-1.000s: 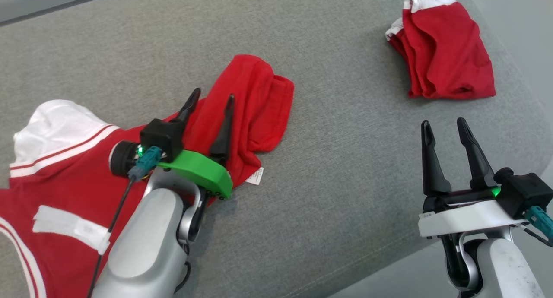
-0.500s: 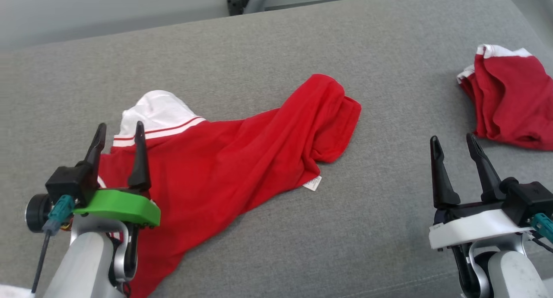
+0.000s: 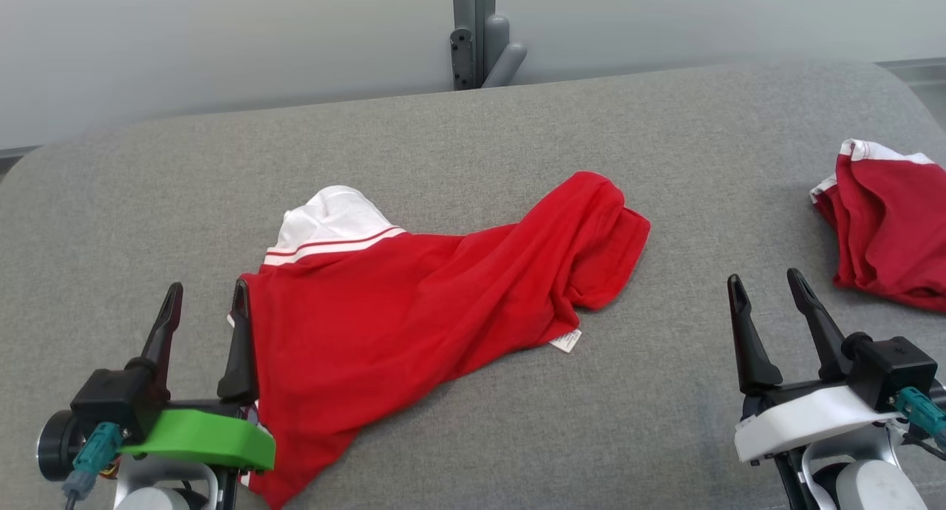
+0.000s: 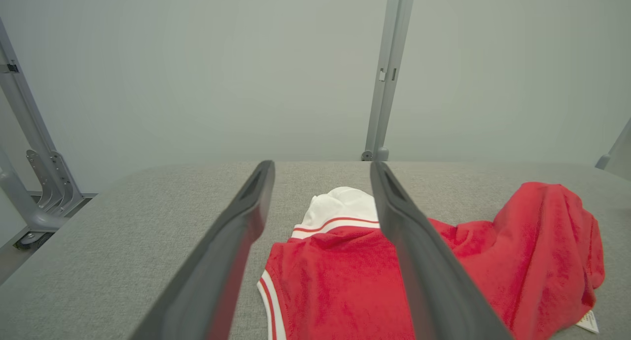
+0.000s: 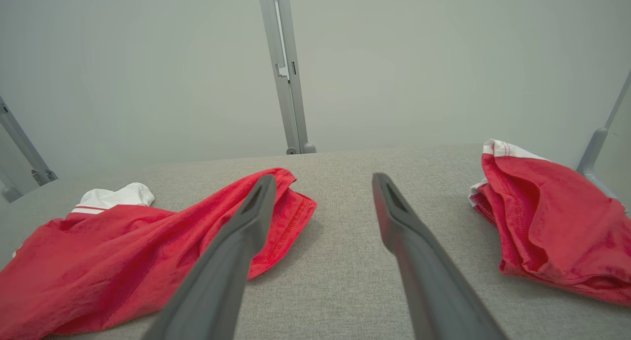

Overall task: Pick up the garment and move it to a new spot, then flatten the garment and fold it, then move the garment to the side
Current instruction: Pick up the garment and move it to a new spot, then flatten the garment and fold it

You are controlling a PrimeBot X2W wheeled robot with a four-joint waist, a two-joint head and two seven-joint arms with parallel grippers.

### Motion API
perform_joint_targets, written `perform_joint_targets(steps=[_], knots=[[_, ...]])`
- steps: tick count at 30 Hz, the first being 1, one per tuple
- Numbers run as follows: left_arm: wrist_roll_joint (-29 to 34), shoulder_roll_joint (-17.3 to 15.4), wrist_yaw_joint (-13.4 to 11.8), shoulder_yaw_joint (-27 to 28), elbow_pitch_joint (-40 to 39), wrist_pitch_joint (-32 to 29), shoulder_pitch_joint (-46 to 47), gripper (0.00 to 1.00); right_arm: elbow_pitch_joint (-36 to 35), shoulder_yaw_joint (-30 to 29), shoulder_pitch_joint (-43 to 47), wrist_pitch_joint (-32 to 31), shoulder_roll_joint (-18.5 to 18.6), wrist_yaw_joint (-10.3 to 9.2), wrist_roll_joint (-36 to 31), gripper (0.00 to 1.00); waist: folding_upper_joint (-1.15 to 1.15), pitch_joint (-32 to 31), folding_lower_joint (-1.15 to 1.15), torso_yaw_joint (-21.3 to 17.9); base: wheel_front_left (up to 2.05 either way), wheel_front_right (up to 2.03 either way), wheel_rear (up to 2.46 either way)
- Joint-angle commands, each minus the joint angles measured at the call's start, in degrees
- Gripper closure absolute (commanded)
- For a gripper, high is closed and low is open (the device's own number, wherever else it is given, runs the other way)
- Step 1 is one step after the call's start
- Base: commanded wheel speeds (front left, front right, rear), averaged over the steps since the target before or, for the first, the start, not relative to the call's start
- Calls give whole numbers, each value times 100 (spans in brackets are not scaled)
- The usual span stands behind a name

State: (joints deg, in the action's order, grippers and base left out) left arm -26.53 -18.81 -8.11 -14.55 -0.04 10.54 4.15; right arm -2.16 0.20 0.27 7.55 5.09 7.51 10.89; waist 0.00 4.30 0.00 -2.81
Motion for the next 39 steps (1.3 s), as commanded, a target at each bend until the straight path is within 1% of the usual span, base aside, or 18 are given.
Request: perform_joint_targets(steps=[1,8,15,22,32,35,39], knots=[[38,-27,-64,-15,-105,-39,-162,0,-16,-10,121,-38,35,-6,-7,0,0,-132,0,16,0,0,0],[41,-7,-206,-110,-385,-172,-542,0,-121,-45,338,-137,50,-5,-56,0,0,-349,0,-7,0,0,0],[-38,-72,-238,-121,-450,-217,-723,0,-283,-55,538,-269,34,-5,-104,0,0,-452,0,23,0,0,0],[-21,-86,-297,-154,-513,-284,-725,0,-284,-26,523,-289,-6,-6,-89,0,0,-456,0,36,0,0,0],[-37,-132,-272,-172,-479,-310,-580,0,-228,-28,460,-243,-44,-5,-21,0,0,-401,0,71,0,0,0],[-19,-141,-234,-189,-483,-300,-466,0,-155,-106,353,-204,-34,-6,27,0,0,-299,0,114,0,0,0],[48,-109,-194,-263,-532,-317,-244,0,126,-210,32,-149,41,-5,103,0,0,-51,0,238,0,0,0]])
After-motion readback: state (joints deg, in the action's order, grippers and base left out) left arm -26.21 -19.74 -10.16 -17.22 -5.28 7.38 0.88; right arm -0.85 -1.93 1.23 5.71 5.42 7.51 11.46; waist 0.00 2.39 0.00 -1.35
